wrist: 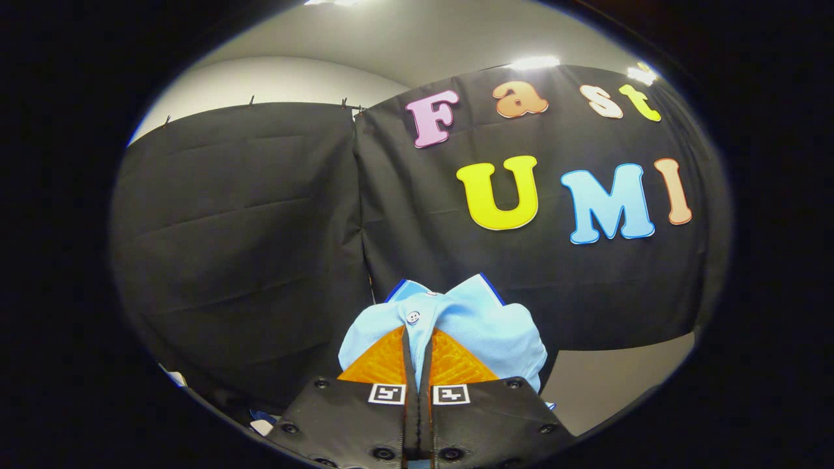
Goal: Put the clothes into the washing machine and then close the washing machine lid.
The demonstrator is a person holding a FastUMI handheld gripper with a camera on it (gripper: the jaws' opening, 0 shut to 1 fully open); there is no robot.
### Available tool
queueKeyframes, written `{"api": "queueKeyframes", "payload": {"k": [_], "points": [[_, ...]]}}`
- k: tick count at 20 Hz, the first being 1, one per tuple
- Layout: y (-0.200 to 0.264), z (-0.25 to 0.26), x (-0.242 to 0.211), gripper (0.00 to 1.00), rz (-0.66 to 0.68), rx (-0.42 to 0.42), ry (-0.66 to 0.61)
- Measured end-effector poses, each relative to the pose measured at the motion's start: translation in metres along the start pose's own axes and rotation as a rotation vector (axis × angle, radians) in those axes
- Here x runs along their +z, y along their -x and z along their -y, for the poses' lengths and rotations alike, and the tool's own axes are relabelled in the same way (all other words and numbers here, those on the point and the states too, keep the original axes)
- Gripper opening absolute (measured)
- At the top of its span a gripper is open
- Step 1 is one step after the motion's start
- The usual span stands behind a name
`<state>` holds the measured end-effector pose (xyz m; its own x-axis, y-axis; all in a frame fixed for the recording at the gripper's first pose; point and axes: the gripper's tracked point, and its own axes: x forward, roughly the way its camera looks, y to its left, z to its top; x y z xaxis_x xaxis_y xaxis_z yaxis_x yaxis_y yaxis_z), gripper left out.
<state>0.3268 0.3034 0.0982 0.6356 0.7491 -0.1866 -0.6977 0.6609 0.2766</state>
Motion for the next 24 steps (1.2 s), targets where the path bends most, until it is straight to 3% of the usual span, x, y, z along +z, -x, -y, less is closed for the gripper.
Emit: {"api": "queueKeyframes", "payload": {"k": [11, 24], "points": [[-0.052, -0.034, -0.025, 0.01, -0.049, -0.038, -0.053], [-0.104, -0.047, -0.099, 0.01, -0.209, -0.068, -0.116]]}}
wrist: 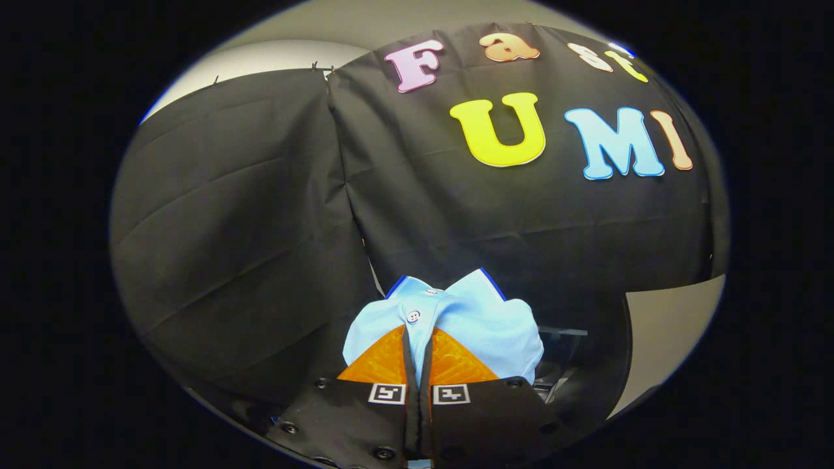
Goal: Put the clothes into the washing machine and then close the washing machine lid.
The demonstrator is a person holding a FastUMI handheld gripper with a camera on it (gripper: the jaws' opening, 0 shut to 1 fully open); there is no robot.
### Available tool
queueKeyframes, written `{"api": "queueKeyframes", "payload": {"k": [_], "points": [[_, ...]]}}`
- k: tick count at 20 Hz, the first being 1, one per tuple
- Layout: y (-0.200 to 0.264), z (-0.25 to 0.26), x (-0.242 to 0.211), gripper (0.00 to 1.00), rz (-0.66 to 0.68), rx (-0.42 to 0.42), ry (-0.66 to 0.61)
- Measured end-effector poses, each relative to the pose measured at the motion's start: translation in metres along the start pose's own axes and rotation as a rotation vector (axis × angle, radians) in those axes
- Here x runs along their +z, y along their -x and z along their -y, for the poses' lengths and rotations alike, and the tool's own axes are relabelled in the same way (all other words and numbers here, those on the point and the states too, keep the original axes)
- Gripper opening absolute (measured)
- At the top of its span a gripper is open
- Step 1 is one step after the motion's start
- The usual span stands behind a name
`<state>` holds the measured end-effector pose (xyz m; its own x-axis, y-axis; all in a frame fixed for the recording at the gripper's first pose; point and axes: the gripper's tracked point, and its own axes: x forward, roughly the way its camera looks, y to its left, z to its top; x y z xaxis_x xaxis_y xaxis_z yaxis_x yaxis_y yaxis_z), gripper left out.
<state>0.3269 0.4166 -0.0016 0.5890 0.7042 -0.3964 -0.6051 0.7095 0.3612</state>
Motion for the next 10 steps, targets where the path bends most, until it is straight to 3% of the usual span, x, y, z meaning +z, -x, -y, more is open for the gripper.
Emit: {"api": "queueKeyframes", "payload": {"k": [10], "points": [[-0.026, 0.0, -0.046, 0.01, -0.068, -0.03, -0.007]]}}
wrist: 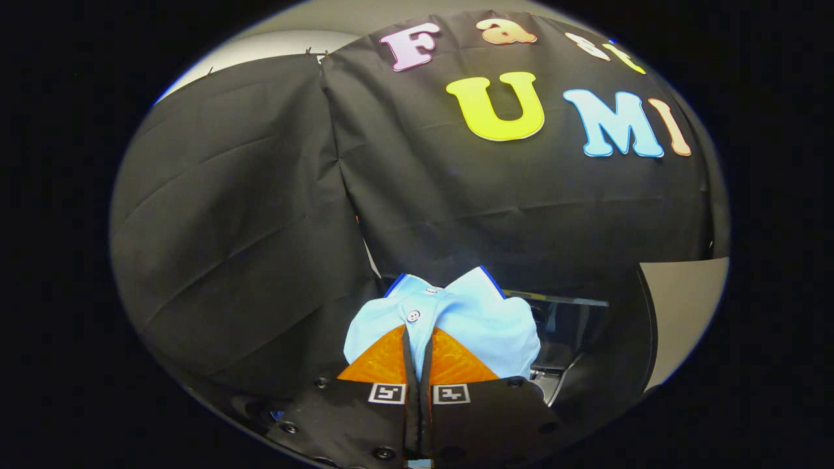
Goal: Put the clothes into the washing machine and then close the washing machine lid.
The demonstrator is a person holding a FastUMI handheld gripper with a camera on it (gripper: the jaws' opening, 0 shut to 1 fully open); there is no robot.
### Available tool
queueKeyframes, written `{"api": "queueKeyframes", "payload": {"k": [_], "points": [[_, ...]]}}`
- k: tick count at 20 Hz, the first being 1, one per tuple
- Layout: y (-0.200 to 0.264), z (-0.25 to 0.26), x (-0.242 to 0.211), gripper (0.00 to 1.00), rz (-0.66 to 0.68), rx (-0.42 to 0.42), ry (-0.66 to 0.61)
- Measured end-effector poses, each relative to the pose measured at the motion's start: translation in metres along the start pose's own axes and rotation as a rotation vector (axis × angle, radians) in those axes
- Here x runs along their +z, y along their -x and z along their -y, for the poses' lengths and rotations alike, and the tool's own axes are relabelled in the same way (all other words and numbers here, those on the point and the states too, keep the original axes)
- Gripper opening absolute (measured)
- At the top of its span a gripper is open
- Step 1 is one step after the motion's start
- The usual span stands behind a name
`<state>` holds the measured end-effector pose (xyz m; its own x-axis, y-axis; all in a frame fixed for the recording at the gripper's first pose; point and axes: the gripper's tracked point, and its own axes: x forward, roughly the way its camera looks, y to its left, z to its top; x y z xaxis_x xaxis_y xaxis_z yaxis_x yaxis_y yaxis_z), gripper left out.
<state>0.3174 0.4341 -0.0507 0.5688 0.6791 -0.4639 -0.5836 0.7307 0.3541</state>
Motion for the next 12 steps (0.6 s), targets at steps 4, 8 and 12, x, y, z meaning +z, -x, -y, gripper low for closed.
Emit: {"api": "queueKeyframes", "payload": {"k": [4, 8, 12], "points": [[-0.009, 0.0, -0.017, 0.01, -0.026, -0.01, -0.002], [-0.019, 0.001, -0.033, 0.02, -0.042, -0.023, 0.012], [-0.033, 0.004, -0.051, 0.02, -0.066, -0.038, 0.034]]}}
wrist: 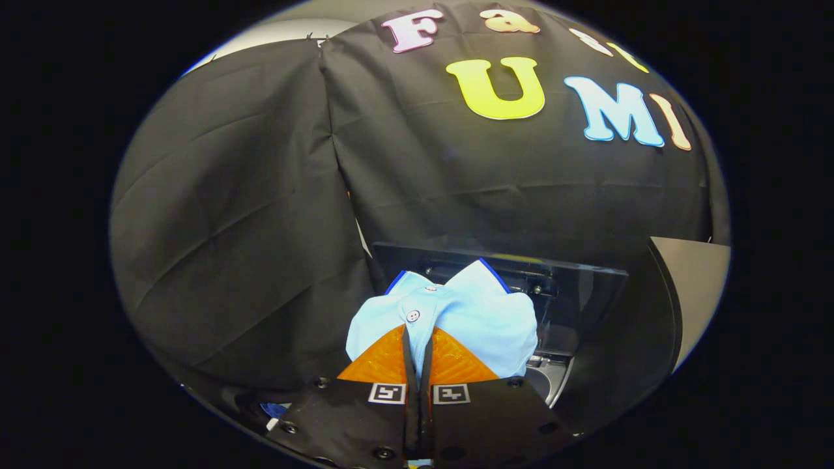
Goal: Put the clothes into the washing machine and then close the washing machine lid.
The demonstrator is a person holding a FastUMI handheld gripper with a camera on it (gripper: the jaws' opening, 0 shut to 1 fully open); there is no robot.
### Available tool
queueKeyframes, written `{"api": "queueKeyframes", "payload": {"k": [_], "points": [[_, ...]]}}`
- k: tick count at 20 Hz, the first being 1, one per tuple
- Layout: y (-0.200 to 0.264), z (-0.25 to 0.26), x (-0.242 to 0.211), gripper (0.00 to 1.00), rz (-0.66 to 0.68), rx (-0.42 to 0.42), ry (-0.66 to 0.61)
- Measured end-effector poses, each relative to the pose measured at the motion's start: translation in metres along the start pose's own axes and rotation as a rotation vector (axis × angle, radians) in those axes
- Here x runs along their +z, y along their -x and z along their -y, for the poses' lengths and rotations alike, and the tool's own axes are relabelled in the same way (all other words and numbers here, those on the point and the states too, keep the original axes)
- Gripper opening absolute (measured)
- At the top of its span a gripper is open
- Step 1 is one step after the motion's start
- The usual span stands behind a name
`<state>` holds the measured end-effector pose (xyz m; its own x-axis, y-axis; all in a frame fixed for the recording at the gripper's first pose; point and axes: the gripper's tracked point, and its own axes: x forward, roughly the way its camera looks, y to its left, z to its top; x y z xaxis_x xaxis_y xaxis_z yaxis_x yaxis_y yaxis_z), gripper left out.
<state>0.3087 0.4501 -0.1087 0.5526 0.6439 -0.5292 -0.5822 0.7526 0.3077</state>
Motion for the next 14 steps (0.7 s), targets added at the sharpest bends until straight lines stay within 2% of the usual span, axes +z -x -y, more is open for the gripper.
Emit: {"api": "queueKeyframes", "payload": {"k": [14], "points": [[-0.063, 0.029, -0.078, 0.02, -0.182, -0.098, 0.014]]}}
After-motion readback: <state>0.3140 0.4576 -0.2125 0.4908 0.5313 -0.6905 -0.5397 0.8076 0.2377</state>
